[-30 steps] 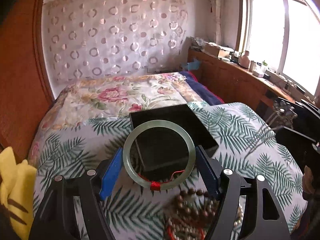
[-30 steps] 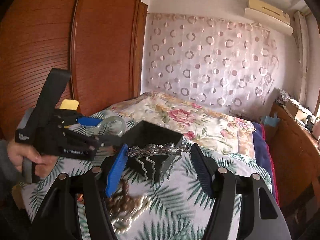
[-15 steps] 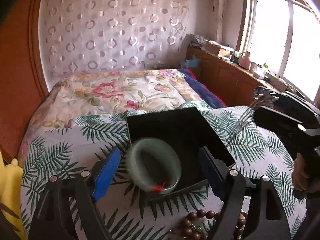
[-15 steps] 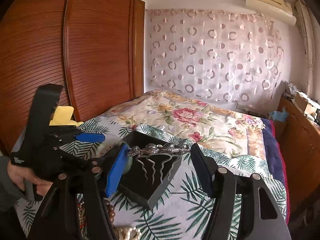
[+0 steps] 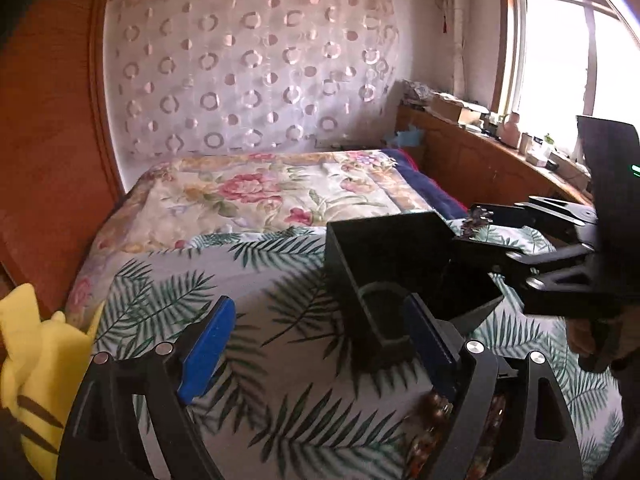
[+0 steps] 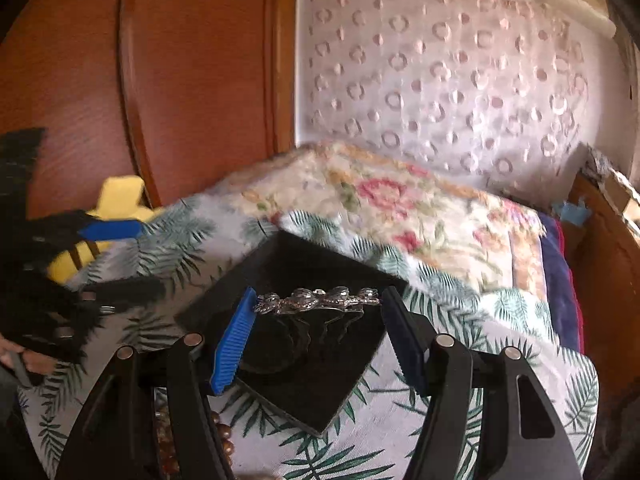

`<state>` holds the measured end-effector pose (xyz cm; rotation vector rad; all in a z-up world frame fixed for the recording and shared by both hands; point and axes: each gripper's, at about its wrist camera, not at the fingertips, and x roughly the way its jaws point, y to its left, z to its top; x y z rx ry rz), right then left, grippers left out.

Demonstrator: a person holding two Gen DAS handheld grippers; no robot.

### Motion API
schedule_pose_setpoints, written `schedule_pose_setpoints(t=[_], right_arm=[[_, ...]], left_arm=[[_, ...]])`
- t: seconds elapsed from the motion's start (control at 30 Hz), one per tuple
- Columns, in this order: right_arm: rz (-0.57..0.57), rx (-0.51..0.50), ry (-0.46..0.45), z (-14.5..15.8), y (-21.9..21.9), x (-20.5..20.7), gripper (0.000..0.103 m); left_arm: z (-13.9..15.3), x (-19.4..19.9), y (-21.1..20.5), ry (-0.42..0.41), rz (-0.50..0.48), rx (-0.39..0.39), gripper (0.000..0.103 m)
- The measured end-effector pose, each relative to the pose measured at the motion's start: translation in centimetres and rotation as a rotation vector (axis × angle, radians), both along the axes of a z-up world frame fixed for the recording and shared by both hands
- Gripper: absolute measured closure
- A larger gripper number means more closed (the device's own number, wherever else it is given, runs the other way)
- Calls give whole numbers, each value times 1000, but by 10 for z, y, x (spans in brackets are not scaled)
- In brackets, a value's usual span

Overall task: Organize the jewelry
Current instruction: 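Withdraw both tools from the box back to the jewelry pile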

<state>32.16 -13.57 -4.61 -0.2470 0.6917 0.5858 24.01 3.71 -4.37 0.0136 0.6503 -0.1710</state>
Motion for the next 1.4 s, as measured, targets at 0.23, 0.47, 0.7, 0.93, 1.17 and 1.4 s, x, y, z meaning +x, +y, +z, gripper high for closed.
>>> schedule_pose_setpoints(t=[0.23, 0.47, 0.7, 0.93, 1.17, 1.4], right_arm=[[-71, -22, 71, -9, 13, 30, 34], [-74, 33, 54, 3, 3, 22, 22], [-53, 56, 15, 13, -23, -30, 30], [-15, 44, 54, -5, -41, -89, 52], [26, 21, 108, -26, -38, -108, 68], [83, 8, 168, -43, -16, -96, 69]], left_arm=[[-5, -19, 9, -1, 5, -9, 21], [-8, -40, 8, -2, 3, -1, 21], [-13, -63, -4, 3, -15, 15, 21], [-21, -88, -14, 18, -25, 8, 20], [-33, -109, -23, 48, -45, 3, 20], [-33, -112, -26, 54, -51, 27, 20]])
